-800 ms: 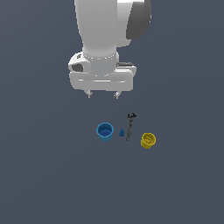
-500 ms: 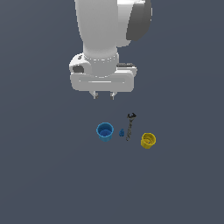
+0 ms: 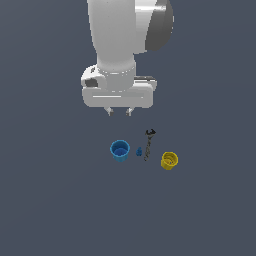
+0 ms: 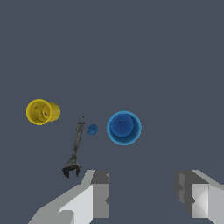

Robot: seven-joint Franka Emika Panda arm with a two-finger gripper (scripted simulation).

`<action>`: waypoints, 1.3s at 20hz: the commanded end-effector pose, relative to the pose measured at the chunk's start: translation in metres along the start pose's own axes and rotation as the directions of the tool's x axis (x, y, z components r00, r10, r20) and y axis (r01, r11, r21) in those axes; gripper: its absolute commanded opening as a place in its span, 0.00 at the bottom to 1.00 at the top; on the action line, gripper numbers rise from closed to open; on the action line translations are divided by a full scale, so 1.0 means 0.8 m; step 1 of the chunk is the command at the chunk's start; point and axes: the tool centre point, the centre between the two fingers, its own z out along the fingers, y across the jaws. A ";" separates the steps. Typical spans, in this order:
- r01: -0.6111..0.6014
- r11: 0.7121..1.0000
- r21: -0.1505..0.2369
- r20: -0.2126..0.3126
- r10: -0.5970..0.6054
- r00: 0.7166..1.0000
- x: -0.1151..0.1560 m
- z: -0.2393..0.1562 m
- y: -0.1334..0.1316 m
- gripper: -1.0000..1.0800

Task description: Pick up a designated object from a clutter of objects.

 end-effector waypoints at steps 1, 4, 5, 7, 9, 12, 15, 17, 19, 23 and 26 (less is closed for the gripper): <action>0.012 1.000 -0.005 -0.001 -0.012 1.000 0.001 0.009 0.000 0.62; 0.034 0.999 -0.013 -0.005 -0.034 0.999 0.003 0.024 -0.001 0.62; 0.043 0.999 -0.017 -0.006 -0.044 0.999 0.004 0.031 -0.001 0.62; 0.065 0.998 -0.024 -0.009 -0.065 0.998 0.005 0.045 -0.002 0.62; 0.090 0.995 -0.033 -0.011 -0.090 0.996 0.006 0.061 -0.003 0.62; 0.135 0.990 -0.046 -0.016 -0.136 0.991 0.007 0.090 -0.005 0.62; 0.189 0.980 -0.060 -0.020 -0.191 0.981 0.005 0.123 -0.008 0.62; 0.226 0.972 -0.068 -0.023 -0.228 0.973 0.003 0.144 -0.011 0.62; 0.263 0.962 -0.075 -0.025 -0.265 0.964 0.000 0.165 -0.014 0.62; 0.325 0.942 -0.084 -0.029 -0.328 0.944 -0.007 0.199 -0.021 0.62; 0.361 0.929 -0.088 -0.032 -0.365 0.931 -0.013 0.219 -0.025 0.62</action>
